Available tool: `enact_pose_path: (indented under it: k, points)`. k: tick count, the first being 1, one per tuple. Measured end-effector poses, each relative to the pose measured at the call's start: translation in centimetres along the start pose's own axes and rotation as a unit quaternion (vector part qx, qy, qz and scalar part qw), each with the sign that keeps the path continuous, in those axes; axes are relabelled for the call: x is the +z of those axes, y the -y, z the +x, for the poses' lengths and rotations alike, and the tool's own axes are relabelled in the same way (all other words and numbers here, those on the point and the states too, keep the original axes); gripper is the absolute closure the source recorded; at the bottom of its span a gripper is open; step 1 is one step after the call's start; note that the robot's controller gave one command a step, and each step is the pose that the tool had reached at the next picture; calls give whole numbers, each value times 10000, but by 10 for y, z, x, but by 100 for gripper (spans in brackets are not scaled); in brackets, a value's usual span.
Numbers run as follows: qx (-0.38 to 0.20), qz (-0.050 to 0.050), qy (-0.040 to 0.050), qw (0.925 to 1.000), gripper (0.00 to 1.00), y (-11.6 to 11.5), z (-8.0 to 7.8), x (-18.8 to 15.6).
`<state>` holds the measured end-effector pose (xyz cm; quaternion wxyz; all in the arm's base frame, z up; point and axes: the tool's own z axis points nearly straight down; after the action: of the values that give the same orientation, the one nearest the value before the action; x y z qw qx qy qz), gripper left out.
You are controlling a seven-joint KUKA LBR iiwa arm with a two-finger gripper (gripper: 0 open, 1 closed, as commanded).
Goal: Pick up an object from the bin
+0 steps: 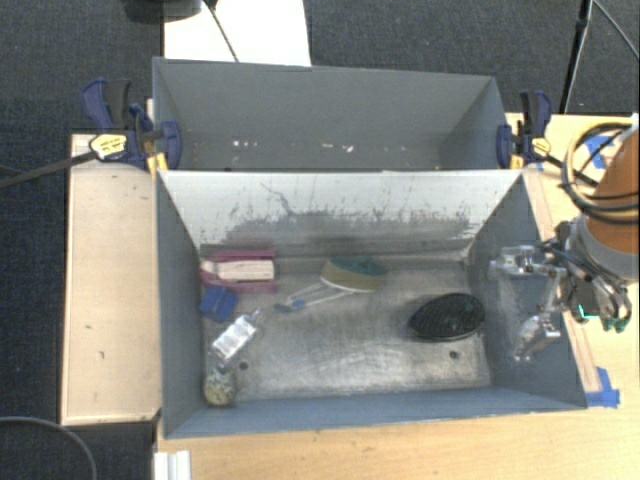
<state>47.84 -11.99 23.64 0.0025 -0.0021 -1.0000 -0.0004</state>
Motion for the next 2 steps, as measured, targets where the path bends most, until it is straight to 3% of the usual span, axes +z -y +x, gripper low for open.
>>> enact_pose_path:
  k: [1,2]
  points:
    - [1139,-8,7,9935,0,-13,-57,138]
    - [200,6,37,9998,0,-1,-50,165]
